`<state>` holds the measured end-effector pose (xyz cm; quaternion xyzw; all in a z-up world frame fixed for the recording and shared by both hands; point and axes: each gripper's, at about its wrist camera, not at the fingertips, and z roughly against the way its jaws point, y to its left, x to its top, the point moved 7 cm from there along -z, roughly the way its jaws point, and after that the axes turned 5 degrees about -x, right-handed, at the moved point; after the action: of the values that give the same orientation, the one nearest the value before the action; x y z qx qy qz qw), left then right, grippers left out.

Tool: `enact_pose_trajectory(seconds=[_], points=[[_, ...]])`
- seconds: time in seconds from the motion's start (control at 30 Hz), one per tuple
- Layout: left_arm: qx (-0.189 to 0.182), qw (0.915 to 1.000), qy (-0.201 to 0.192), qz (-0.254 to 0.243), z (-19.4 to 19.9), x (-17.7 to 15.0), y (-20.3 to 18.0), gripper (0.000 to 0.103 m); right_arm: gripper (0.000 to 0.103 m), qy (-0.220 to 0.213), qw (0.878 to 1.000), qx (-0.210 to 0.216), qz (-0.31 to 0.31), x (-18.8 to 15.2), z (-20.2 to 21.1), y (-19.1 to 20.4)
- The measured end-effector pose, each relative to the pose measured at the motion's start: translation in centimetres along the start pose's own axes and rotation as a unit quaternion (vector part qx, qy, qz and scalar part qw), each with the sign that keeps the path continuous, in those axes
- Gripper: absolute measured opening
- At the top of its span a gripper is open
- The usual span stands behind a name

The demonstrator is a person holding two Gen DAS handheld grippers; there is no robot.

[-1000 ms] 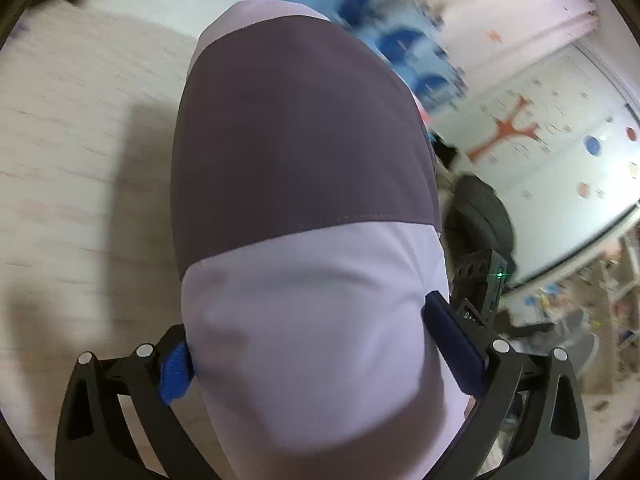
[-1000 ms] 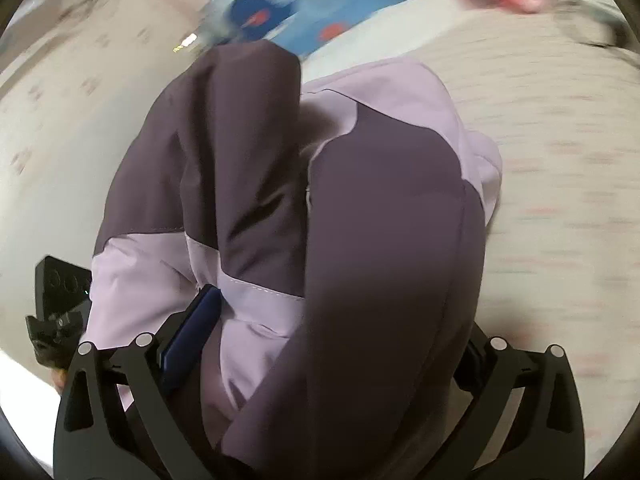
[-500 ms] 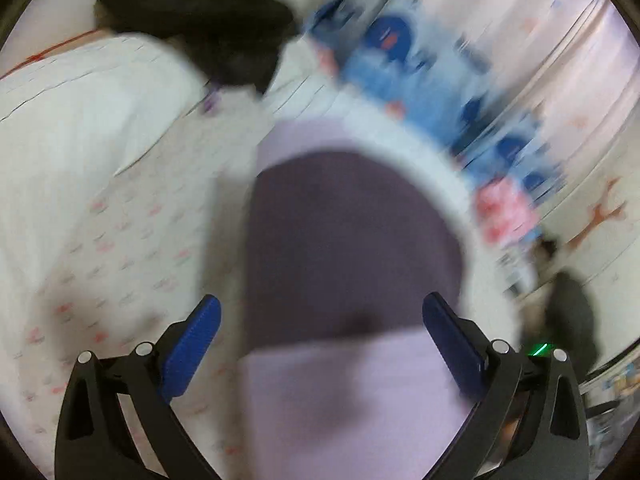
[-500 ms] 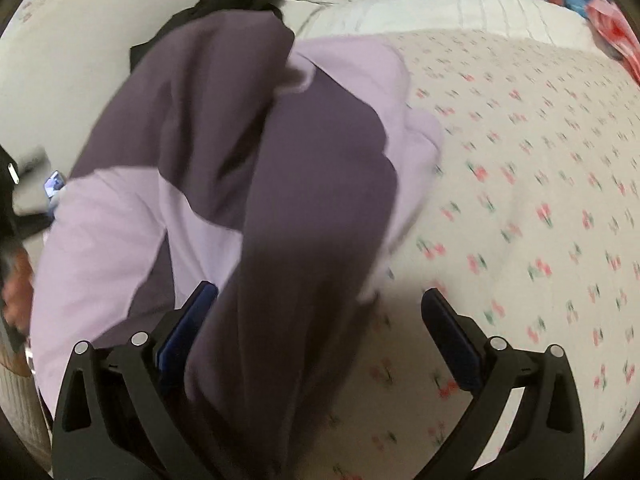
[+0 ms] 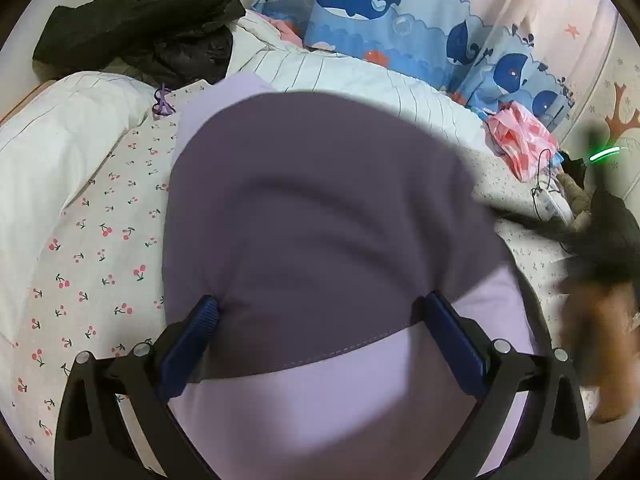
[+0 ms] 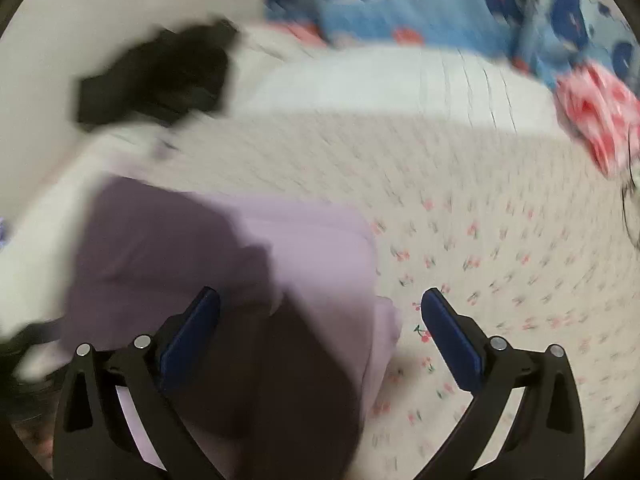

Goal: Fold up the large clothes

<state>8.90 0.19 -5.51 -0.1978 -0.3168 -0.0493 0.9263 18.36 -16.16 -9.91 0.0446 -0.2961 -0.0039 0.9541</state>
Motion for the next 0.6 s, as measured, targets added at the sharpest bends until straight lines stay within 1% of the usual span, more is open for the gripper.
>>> enact_pose_trajectory(seconds=[0.03,0.07,0.1,0.13,0.17,0.2,0.23,0.27,0.3,0.33,0.37,0.4,0.43,0.47,0.5,0.53,0.57,0.6], points=[[-0.005,1.0000,-0.003,0.006,0.0,0.4,0.2,0.097,0.098,0.018,0.998,0.045,-0.042,-1.5,-2.6,-0.7],[-0.011,0.9999,-0.004,0.013,0.1,1.0,0.2,0.097,0.098,0.016,0.990,0.097,-0.102,-2.5,-4.4,-1.8],[-0.026,0.9995,-0.001,0.020,0.1,1.5,0.1,0.097,0.097,0.000,0.989,0.095,-0.111,-3.1,-4.3,-2.3],[-0.030,0.9993,-0.001,0.021,0.0,1.5,0.2,0.097,0.097,0.002,0.992,0.080,-0.100,-3.4,-3.9,-2.3],[-0.017,0.9998,0.000,0.008,-0.1,1.4,0.1,0.097,0.097,0.012,0.994,0.069,-0.085,-3.4,-3.5,-2.2],[-0.004,1.0000,0.004,-0.008,-0.3,1.1,-0.2,0.097,0.097,0.031,0.995,0.061,-0.072,-3.3,-2.7,-2.2],[0.005,0.9998,0.004,-0.020,-0.3,0.9,-0.5,0.097,0.097,0.038,0.996,0.050,-0.062,-3.6,-1.1,-2.1],[0.012,0.9996,-0.001,-0.028,-0.1,0.8,-0.7,0.097,0.097,0.027,0.998,0.035,-0.047,-3.4,1.1,-2.4],[0.012,0.9995,-0.005,-0.028,0.1,0.7,-0.7,0.097,0.097,0.000,0.999,0.033,-0.022,-3.5,4.4,-2.3],[0.010,0.9996,-0.006,-0.026,0.2,0.6,-0.6,0.097,0.097,-0.013,0.999,0.033,-0.010,-3.8,6.3,-1.9],[0.003,0.9998,-0.008,-0.019,0.4,0.6,-0.2,0.097,0.097,-0.029,0.999,0.015,0.014,-5.3,9.0,-1.7],[-0.002,0.9999,-0.008,-0.015,0.6,0.5,0.1,0.097,0.097,-0.035,0.999,-0.011,0.036,-6.9,10.3,-1.7],[-0.007,0.9999,-0.008,-0.009,0.8,0.4,0.4,0.097,0.097,-0.037,0.996,-0.051,0.068,-8.6,11.1,-1.7],[-0.009,0.9999,-0.008,-0.006,0.8,0.5,0.5,0.097,0.097,-0.035,0.992,-0.080,0.087,-10.5,11.8,-2.0],[-0.012,0.9999,-0.008,-0.006,0.9,0.4,0.5,0.097,0.097,-0.022,0.992,-0.091,0.083,-12.5,11.8,-2.5],[-0.014,0.9998,-0.009,-0.008,1.1,0.4,0.3,0.097,0.096,0.000,0.995,-0.076,0.068,-14.0,10.9,-2.9],[-0.010,0.9998,-0.010,-0.014,1.2,0.3,0.0,0.097,0.094,0.045,0.997,-0.034,0.052,-16.3,9.8,-2.1],[-0.007,0.9997,-0.011,-0.021,1.3,0.2,-0.3,0.097,0.076,0.065,0.996,-0.012,0.052,-17.8,9.6,-1.4]])
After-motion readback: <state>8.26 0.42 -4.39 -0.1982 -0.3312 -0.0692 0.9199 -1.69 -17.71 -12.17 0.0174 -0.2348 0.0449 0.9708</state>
